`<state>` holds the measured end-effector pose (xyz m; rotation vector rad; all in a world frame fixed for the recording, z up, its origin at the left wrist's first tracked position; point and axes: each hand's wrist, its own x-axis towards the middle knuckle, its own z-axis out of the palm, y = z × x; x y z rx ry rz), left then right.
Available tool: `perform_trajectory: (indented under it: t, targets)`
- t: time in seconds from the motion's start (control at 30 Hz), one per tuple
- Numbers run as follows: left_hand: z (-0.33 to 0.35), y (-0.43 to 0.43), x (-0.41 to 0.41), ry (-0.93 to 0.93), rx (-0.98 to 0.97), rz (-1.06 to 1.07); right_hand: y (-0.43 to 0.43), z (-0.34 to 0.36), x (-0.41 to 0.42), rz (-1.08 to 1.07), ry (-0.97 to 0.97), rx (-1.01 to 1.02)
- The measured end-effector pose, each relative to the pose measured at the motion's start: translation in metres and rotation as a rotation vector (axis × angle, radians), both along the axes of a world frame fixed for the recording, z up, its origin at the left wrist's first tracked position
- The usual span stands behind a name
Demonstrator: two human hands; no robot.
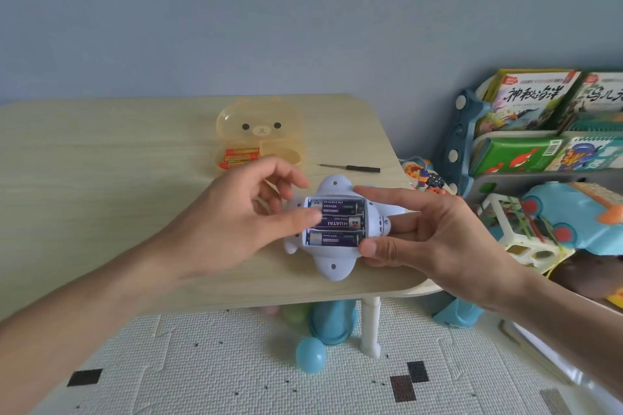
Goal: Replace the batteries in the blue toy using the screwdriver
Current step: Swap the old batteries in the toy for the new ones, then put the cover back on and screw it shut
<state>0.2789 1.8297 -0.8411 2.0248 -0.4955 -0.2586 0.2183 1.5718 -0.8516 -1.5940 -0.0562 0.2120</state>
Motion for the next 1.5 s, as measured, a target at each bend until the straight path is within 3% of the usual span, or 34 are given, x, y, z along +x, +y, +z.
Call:
perform_trajectory:
  t: [0.13, 0.27, 0.43, 0.57, 0.7, 0.8, 1.0, 1.13, 1.3, 1.5]
  targets:
    - [-0.007, 0.024, 0.000, 0.049, 0.137, -0.201, -0.002, 0.000, 0.000, 0.035, -0.012, -0.023]
    - [-0.014, 0.017, -0.005, -0.023, 0.101, -0.163, 0.003, 0.005, -0.001, 0.079, -0.038, -0.092]
    - [-0.013, 0.025, 0.001, -0.081, 0.060, -0.131, -0.008, 0.023, 0.002, -0.032, -0.181, -0.474]
    - [-0.013, 0.030, 0.003, -0.111, 0.036, -0.105, -0.031, 0.034, 0.012, -0.151, -0.411, -0.763]
    - [-0.017, 0.031, 0.004, -0.118, 0.032, -0.087, -0.039, 0.035, 0.027, -0.023, -0.496, -1.054]
    - [-0.018, 0.030, 0.004, -0.127, 0.021, -0.062, -0.032, 0.025, 0.035, 0.090, -0.470, -1.129]
    - [-0.020, 0.028, 0.005, -0.145, 0.011, -0.060, -0.030, 0.020, 0.042, 0.083, -0.410, -1.113]
    - [-0.021, 0.027, 0.005, -0.169, 0.010, -0.056, -0.027, 0.033, 0.038, -0.053, -0.409, -0.886]
    - [-0.019, 0.023, 0.004, -0.201, -0.005, -0.065, 0.009, 0.042, 0.030, 0.020, -0.500, -0.604]
    - [-0.015, 0.020, 0.003, -0.215, 0.013, -0.070, 0.035, 0.037, 0.027, 0.134, -0.533, -0.674]
